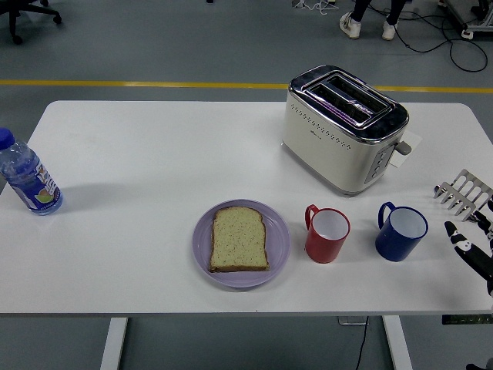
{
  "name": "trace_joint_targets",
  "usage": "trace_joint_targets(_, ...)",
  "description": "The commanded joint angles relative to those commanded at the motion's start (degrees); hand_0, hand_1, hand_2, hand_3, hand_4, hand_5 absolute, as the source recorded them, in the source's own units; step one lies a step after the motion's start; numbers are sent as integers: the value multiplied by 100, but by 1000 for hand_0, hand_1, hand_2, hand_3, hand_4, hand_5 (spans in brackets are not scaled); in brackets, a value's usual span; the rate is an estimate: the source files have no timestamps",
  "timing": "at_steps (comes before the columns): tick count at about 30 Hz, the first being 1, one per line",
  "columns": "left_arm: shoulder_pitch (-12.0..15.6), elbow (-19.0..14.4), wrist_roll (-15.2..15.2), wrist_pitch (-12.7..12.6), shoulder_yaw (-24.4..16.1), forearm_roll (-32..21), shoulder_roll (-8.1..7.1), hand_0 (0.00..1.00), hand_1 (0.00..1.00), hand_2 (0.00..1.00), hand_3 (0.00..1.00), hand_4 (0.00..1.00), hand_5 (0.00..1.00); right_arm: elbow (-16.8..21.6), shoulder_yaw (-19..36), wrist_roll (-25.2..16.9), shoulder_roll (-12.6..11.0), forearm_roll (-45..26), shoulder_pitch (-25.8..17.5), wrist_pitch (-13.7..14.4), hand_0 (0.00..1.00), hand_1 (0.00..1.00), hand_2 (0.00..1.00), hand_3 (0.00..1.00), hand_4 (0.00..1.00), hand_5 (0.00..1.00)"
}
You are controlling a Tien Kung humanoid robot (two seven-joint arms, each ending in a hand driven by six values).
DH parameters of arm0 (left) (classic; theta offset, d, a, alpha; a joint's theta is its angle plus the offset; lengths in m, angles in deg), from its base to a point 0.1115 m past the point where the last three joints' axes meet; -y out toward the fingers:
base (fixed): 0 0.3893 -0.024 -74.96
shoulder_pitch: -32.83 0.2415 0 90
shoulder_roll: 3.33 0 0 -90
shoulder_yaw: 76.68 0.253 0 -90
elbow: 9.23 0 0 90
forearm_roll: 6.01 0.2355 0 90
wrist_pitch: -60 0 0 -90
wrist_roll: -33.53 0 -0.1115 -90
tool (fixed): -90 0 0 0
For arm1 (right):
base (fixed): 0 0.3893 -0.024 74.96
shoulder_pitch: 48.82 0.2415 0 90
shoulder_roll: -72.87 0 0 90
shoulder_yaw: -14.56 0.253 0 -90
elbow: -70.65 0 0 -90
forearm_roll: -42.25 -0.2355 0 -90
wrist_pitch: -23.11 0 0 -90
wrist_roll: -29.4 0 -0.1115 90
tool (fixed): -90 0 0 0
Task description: Pick up the cup,pour liquid into bread,place the cup on the desk
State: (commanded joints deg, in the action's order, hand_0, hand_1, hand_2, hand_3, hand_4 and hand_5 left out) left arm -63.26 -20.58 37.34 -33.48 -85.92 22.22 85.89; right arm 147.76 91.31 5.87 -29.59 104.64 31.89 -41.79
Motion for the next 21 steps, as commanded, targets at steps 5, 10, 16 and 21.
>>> trace_joint_targets(5,-11,-2,-1,1,-2,13,-2,635,646,657,552,323,834,-79,-136,-29,-9,22,-7,-17,951,857,976,998,919,205)
trace_joint_targets(10,-23,-6,-3,3,-4,12,2,635,646,657,555,323,834,-247,-264,-69,-6,175,47,-18,954,859,976,998,925,203)
trace_joint_targets(16,-35,-11,-3,5,-24,6,7,636,646,657,554,323,834,-413,-431,-45,0,331,152,14,957,860,977,998,937,220)
trace_joint_targets(21,-35,-13,-1,6,-29,-3,13,635,644,656,552,323,835,-578,-530,-19,70,474,285,45,959,860,979,998,941,218)
